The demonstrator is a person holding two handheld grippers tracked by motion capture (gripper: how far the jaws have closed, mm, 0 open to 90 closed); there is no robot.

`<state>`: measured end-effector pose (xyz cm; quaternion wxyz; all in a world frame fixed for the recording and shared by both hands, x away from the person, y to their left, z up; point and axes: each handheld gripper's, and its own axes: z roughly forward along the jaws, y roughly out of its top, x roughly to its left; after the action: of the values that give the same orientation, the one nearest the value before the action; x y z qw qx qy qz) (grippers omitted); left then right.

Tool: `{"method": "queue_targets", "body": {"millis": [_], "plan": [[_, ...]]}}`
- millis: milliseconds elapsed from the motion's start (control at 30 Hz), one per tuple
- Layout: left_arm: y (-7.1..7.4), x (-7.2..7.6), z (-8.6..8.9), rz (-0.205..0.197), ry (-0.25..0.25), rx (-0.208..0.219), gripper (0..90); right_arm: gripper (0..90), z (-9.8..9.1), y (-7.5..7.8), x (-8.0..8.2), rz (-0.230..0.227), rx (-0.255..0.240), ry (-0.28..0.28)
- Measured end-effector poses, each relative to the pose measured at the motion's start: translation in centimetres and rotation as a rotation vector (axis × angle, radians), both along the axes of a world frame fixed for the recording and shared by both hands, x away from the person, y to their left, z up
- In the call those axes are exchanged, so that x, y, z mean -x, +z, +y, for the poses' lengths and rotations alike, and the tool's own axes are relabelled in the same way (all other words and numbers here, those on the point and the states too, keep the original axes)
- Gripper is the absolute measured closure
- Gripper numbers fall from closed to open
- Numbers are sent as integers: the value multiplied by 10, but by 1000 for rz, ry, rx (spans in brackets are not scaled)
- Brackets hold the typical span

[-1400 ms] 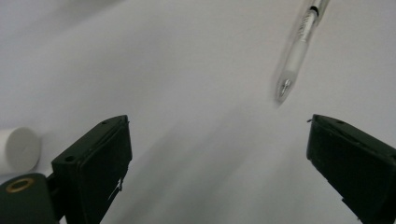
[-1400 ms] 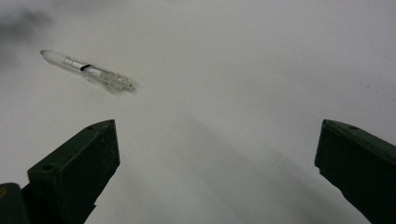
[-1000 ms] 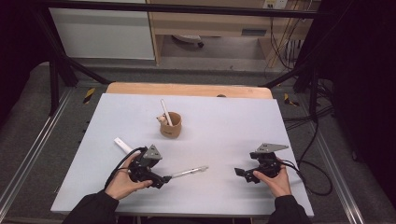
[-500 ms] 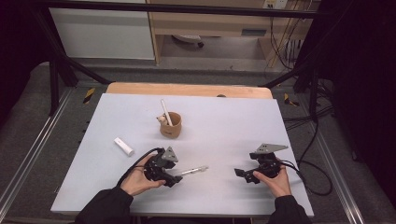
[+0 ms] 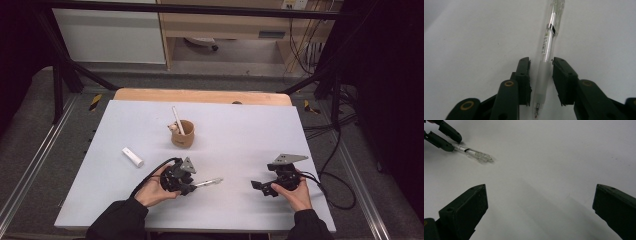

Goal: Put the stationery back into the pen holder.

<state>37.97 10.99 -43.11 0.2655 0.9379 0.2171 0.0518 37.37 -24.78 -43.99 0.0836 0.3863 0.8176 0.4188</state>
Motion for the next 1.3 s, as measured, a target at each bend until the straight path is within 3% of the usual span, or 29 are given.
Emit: {"method": "queue_targets", "body": {"millis": [433,800,1300], "plan": [[1,-3,-1,19,-15,-6,788,6,1,0,0,4,3,0],[3,-4,1,48,-6,5,795,6,1,0,0,2,0,3],[15,-3,12,53,25,32,795,7,4,1,0,-11,5,12]]}}
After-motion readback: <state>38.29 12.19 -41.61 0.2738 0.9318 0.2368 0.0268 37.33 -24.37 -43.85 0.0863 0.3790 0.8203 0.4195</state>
